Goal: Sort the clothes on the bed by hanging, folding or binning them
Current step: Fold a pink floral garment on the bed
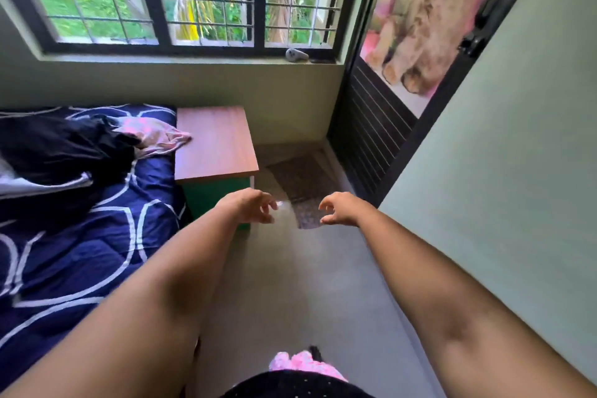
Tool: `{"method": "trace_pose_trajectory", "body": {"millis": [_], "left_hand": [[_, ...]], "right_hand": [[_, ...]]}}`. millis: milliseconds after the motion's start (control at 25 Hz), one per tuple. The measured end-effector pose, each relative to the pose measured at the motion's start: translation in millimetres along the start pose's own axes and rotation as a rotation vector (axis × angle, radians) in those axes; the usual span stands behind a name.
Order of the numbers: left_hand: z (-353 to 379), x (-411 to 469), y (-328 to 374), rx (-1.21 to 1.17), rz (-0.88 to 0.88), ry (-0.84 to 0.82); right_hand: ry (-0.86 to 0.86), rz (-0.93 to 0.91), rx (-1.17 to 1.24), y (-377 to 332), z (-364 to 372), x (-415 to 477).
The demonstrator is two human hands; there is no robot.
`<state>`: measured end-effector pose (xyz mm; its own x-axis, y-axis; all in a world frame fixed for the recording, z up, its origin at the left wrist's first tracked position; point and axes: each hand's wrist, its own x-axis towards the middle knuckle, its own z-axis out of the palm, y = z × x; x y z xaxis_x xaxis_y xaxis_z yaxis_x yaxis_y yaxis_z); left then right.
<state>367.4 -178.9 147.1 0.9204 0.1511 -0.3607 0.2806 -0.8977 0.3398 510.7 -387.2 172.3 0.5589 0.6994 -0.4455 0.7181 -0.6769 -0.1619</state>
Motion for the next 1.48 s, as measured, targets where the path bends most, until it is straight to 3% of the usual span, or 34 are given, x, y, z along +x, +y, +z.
{"method": "trace_pose_trajectory", "body": {"millis": [160,320,480,560,920,1160,1480], "left_hand": [[-38.9,13.1,-70.9,-0.069,-0.201,-0.002],[-79.0,13.7,-120.9,-0.155,-0.385,0.158],[-106.7,16.9,-164.2,-0.199,-0.549,0.217],[-113.3,20.1,-177.5,-0.250,-0.578,0.248],[-104.9,-10.0,-280.0,-0.415,-0.803,0.312],[-115.4,-11.3,-392.0,-0.470,-0.876,0.310],[-133.3,37.3,-488.5,-0.462,-0.825,0.237]], "right_hand": [[-0.035,-0.191,-0.075,-49.5,-43.0,101.4],[-0.056,-0.380,-0.149,-97.2,-86.9,188.6],[-0.135,-0.506,-0.150,-145.8,-116.8,260.9],[-0.166,-0.535,-0.121,-169.3,-127.5,288.6],[-0.112,-0.955,-0.409,-300.5,-124.9,365.2],[-0.167,-0.934,-0.490,-388.9,-118.0,440.8],[-0.101,-0.754,-0.433,-418.4,-110.2,524.6]]}}
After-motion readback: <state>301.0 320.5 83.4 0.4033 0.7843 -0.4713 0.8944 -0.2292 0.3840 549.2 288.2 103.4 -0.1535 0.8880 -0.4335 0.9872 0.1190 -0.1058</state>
